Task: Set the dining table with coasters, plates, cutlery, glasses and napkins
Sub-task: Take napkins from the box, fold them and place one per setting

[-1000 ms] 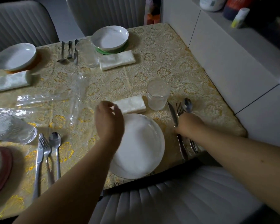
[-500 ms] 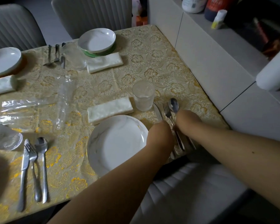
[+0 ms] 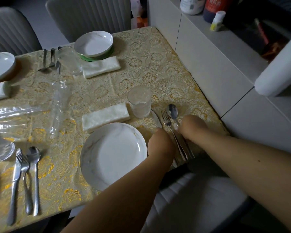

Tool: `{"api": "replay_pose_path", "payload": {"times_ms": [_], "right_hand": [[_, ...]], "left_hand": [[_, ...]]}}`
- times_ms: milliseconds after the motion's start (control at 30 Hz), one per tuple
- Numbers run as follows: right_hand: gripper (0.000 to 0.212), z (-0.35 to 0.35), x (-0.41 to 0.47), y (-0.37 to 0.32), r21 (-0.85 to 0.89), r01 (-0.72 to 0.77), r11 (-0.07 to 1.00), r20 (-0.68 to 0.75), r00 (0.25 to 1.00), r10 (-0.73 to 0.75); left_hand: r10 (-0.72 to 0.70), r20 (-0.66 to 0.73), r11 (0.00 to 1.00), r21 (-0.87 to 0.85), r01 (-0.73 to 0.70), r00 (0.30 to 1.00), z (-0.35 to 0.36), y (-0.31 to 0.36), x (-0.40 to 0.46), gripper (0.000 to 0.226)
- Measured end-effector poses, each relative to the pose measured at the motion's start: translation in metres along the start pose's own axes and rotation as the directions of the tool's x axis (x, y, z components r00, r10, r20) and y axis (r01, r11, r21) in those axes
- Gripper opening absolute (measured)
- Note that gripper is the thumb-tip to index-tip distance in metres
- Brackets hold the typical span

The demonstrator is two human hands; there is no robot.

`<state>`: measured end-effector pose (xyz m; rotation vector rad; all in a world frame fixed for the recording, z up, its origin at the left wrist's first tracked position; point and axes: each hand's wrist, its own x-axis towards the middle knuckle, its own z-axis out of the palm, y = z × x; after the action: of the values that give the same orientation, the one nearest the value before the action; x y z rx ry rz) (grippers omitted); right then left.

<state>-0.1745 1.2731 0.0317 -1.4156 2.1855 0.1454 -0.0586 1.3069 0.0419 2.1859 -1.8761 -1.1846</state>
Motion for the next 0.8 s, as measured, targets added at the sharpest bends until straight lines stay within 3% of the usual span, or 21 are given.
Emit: {"api": "replay_pose_path", "payload": {"times_ms": [200, 800], "right_hand": [[0.021, -0.001, 0.001, 0.005, 0.006, -0.074, 0.997, 0.014, 0.997, 0.074], [0.013, -0.007, 0.002, 0.016, 0.038, -0.072, 0.997, -0.003, 0.997, 0.072]], "left_hand": [[-0.016, -0.015, 0.999, -0.038, 0.016, 1.0, 0.004, 0.001, 0.0, 0.036], [-0.034, -0.055, 0.998, -0.045, 0.032, 0.998, 0.009, 0.001, -0.001, 0.037]]}}
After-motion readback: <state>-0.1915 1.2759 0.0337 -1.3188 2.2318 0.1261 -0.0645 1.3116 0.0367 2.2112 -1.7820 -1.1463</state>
